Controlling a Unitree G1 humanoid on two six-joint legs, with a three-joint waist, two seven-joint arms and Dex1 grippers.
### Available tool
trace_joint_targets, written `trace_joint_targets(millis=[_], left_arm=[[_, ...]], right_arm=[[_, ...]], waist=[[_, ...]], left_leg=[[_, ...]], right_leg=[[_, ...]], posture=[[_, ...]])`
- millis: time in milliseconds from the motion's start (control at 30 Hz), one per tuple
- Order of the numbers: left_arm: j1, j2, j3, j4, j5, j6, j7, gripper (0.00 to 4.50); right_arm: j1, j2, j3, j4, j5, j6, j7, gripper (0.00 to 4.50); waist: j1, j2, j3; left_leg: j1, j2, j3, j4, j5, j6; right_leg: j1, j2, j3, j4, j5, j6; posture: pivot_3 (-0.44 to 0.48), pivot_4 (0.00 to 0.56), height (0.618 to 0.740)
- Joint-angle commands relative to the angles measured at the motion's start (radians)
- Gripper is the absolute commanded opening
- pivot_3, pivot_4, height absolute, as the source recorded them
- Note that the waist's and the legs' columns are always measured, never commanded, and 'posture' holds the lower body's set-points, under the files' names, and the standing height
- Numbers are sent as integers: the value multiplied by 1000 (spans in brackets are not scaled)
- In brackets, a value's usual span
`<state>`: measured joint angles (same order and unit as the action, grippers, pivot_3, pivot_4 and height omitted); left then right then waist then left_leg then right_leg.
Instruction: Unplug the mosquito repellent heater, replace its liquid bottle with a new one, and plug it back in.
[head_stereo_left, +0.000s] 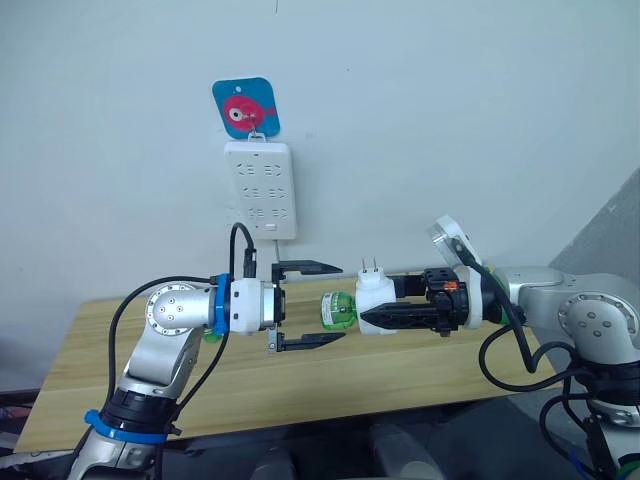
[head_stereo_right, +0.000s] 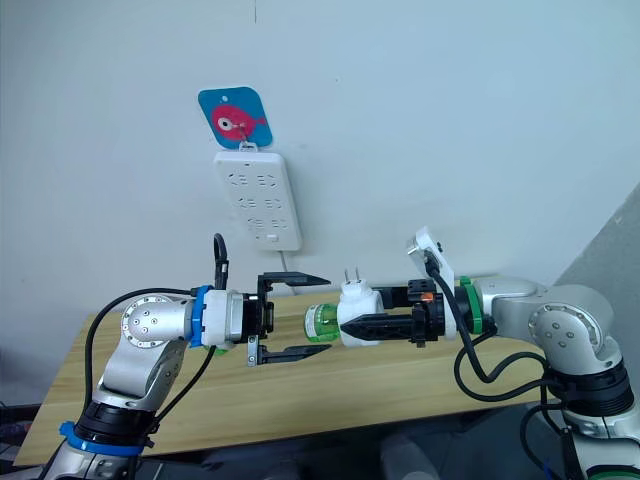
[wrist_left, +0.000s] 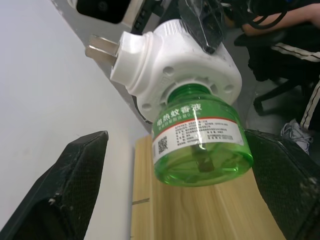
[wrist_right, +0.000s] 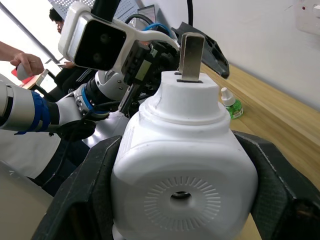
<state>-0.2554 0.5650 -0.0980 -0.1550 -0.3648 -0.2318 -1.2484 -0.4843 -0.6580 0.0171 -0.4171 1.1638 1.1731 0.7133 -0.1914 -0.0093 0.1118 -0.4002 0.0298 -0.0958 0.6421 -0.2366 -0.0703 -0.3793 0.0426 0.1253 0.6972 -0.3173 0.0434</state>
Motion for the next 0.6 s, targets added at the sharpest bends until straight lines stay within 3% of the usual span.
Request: trace_joint_targets(millis=[33,267,500,600], left_arm=[[2,5,-3,-21,-5,-28,-1,4500],[-2,-5,-10,-32,-23,-12,14,4500],[-10,-17,-17,-45,-38,1,26,2365],[-18,-16,-16,-49,-41,16,27,2240]], right_arm=[[-22,6,-31,-13,32,-5,1,3028],[-23,6,-29,-14,29,-4,1,3028],[-26,9,-28,-11,28,-4,-1,3028],[-25,8,-27,-12,26,-4,0,3028]], waist=[[0,0,0],[-1,0,0],[-1,0,0],[-1,0,0]], left_leg=[[0,0,0,0,0,0],[0,0,0,0,0,0],[0,0,0,0,0,0],[0,0,0,0,0,0]], right_leg=[[0,0,0,0,0,0],[0,0,0,0,0,0],[0,0,0,0,0,0],[0,0,0,0,0,0]], posture=[[-158,71,733],[-158,71,733],[-159,74,733],[-160,75,733]])
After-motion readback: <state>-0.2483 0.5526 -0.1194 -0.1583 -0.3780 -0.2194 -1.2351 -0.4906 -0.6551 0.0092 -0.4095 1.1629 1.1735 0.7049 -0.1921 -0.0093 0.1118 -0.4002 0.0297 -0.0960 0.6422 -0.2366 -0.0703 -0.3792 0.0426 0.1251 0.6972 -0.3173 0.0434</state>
